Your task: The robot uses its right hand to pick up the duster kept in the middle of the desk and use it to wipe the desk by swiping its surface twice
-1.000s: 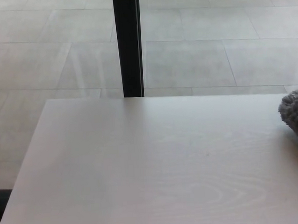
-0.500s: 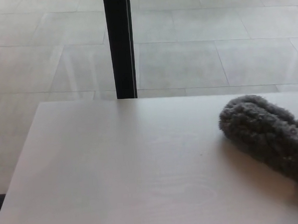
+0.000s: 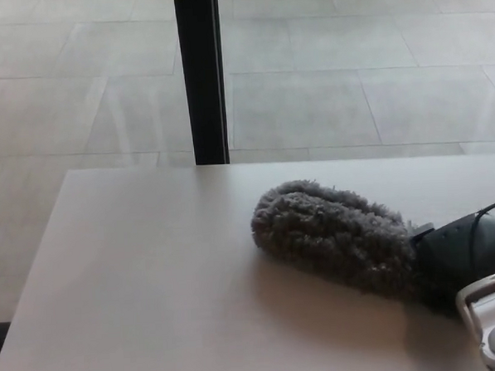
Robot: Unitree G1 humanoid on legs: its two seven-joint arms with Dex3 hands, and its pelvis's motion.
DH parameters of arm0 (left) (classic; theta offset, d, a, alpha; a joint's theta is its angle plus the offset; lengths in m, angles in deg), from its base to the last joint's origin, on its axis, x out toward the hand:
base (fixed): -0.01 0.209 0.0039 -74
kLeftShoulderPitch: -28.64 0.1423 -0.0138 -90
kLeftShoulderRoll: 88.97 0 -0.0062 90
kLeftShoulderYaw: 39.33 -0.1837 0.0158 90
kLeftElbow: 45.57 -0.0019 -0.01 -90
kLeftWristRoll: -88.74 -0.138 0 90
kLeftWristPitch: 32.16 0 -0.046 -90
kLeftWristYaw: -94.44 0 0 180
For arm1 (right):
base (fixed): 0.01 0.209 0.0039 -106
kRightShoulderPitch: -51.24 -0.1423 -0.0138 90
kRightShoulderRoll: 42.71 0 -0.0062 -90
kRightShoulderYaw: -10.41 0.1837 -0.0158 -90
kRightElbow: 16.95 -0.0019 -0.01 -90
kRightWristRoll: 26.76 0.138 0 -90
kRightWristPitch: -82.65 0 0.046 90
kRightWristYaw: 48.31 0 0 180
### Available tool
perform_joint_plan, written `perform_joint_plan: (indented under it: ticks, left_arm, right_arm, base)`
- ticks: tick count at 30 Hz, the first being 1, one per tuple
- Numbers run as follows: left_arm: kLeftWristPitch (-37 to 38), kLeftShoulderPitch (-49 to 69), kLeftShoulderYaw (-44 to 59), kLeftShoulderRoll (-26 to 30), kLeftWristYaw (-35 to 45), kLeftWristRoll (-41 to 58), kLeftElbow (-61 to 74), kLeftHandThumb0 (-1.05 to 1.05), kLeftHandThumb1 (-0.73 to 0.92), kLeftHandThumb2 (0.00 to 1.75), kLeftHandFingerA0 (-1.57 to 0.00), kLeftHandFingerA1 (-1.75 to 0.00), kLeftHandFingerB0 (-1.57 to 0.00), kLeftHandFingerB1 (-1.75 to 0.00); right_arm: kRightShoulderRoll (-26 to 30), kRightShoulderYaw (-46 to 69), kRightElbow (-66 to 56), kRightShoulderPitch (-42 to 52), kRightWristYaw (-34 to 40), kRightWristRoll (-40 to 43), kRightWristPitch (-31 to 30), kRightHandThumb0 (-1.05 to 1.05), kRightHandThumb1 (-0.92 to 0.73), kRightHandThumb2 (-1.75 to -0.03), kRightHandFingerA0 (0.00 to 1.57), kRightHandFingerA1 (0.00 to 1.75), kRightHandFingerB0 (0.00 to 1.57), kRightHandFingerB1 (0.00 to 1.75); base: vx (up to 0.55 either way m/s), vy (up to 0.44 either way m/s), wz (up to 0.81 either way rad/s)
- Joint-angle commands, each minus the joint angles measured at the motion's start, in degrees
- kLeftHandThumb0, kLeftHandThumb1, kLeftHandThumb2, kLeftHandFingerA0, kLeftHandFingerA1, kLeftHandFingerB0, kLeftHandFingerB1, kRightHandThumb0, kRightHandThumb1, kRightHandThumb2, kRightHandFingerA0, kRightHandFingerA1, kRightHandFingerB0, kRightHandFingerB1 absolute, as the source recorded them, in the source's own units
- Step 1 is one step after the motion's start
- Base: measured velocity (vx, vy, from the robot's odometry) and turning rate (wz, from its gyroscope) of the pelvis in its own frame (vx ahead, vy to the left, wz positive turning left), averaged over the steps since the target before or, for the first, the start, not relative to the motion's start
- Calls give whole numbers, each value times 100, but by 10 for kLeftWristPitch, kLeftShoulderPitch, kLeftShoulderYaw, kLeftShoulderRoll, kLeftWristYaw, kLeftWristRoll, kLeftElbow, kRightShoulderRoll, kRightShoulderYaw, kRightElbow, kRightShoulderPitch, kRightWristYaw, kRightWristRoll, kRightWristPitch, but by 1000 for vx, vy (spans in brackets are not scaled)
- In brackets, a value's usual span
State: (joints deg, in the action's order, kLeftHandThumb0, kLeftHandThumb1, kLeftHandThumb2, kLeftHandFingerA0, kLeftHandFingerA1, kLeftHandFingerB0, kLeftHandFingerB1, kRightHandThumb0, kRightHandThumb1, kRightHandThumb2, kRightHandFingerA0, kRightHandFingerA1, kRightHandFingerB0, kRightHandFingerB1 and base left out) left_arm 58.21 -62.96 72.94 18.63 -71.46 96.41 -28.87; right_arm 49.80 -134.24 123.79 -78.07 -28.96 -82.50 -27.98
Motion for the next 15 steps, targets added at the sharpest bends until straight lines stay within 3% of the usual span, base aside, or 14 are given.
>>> perform_joint_plan:
  ticks: [1,2,3,4,7,8,9,11,15]
  left_arm:
    - [5,-7,-7,20,9,-4,3,-52,89,67,-37,-64,-39,-49]
    - [7,-8,-10,23,10,-7,6,-52,90,68,-40,-65,-40,-50]
    - [6,-10,-12,25,8,-7,6,-52,90,66,-37,-66,-40,-49]
    - [7,-11,-14,26,7,-9,6,-51,92,67,-40,-63,-42,-48]
    - [7,-15,-21,30,8,-12,3,-52,92,67,-40,-64,-40,-49]
    - [6,-17,-22,31,7,-12,3,-52,92,67,-41,-64,-40,-49]
    - [5,-18,-22,32,7,-10,3,-52,92,67,-41,-64,-40,-49]
    - [10,-21,-28,35,3,-17,1,-53,91,68,-43,-62,-40,-48]
    - [4,-26,-30,35,3,-15,0,-53,92,67,-41,-61,-39,-48]
  right_arm:
    - [19,-34,-96,59,-34,-39,52,-35,-73,-71,89,175,75,145]
    - [28,-36,-122,62,-36,-45,54,-35,-71,-72,88,175,75,138]
    - [34,-36,-140,66,-27,-49,57,-43,-54,-100,116,135,92,117]
    - [41,-36,-154,70,-19,-53,61,-33,-66,-74,92,175,76,149]
    - [58,-31,-190,82,1,-60,81,-31,-62,-76,94,175,78,152]
    - [64,-28,-201,86,4,-61,89,-29,-62,-78,95,175,83,136]
    - [69,-26,-212,88,3,-62,97,-29,-62,-78,95,175,83,136]
    - [89,-35,-245,97,33,-82,122,-30,-61,-71,93,168,86,80]
    - [103,-35,-264,103,38,-90,148,-32,-60,-64,91,163,85,68]
  base:
    - [0,0,0]
    - [0,0,0]
    - [0,0,0]
    - [0,0,0]
    - [0,0,0]
    - [0,0,0]
    - [0,0,0]
    - [0,0,0]
    - [0,0,0]
